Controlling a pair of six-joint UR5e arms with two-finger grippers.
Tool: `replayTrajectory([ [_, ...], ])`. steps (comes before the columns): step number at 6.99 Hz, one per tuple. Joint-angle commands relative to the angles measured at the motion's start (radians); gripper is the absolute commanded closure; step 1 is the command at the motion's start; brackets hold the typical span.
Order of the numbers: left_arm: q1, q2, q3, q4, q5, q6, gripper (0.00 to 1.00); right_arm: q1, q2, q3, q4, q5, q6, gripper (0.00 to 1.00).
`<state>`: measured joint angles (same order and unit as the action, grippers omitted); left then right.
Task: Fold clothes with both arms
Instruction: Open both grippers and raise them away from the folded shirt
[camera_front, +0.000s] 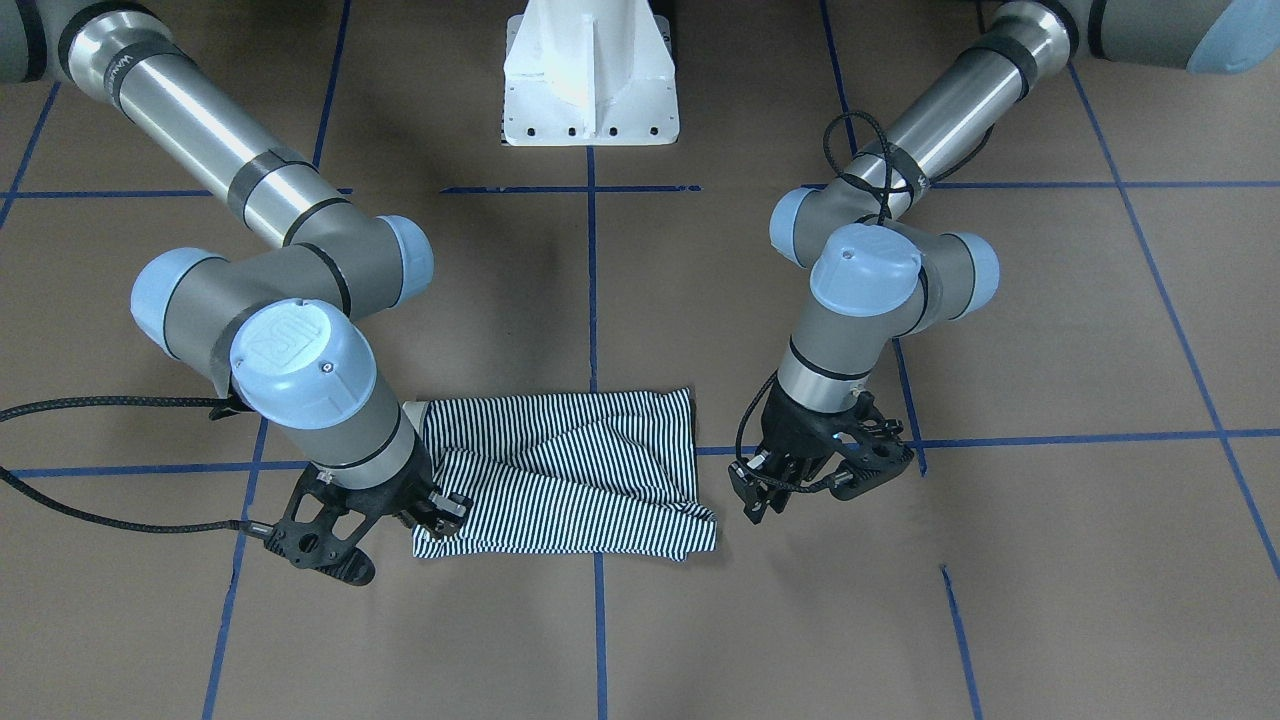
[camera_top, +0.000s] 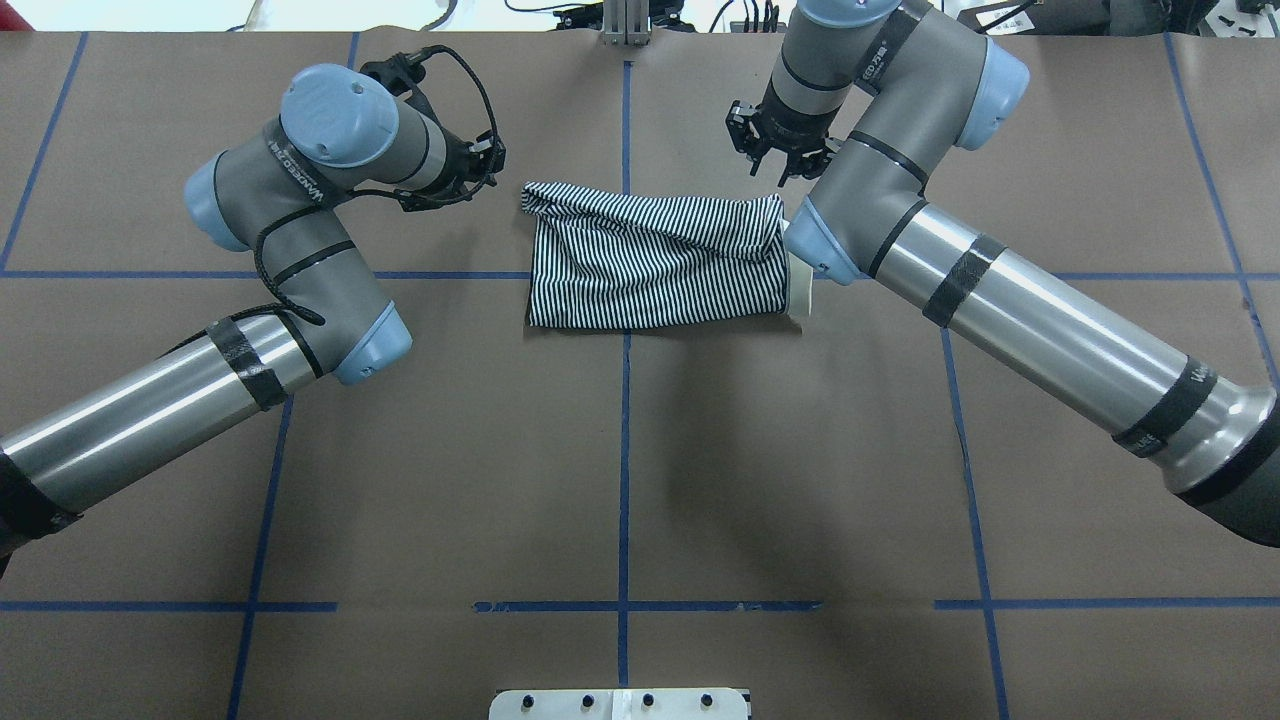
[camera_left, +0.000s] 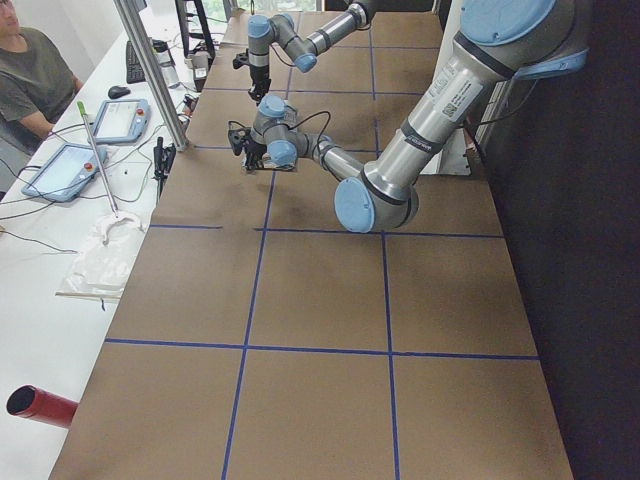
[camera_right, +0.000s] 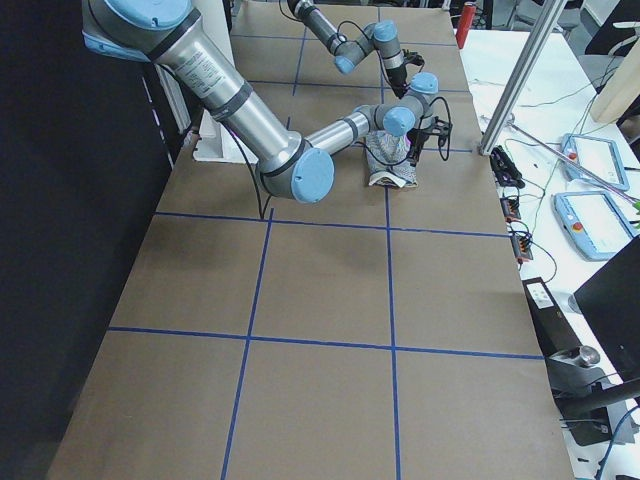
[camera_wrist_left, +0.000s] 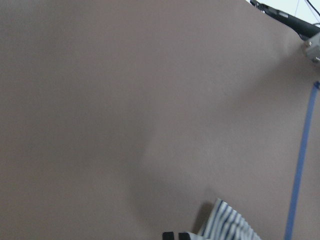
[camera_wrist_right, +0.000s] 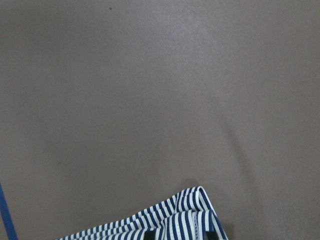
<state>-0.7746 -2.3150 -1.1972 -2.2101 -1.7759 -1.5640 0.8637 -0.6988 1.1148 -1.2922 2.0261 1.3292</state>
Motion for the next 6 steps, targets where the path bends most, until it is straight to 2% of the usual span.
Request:
replayTrajectory([
  [1,-0.006,0.002,-0.008,-0.014,-0.017,0.022,0.0,0.004,0.001,-0.013,0.019,-0.015,-0.03,0.0],
  [2,-0.011,0.005,-0.025,-0.008,-0.078,0.025,0.0,0.005,-0.001,-0.009,0.019,-0.015,-0.03,0.0],
  [3,-0.021,0.055,-0.112,-0.002,-0.129,0.025,0.0,0.006,-0.001,0.006,0.017,-0.012,-0.047,0.0],
  [4,-0.049,0.166,-0.246,0.001,-0.172,0.044,0.0,0.02,-0.04,0.06,-0.005,-0.006,-0.07,0.0],
  [6,-0.115,0.386,-0.471,0.033,-0.197,0.271,0.0,0.116,-0.259,0.245,-0.038,0.046,-0.305,0.0],
])
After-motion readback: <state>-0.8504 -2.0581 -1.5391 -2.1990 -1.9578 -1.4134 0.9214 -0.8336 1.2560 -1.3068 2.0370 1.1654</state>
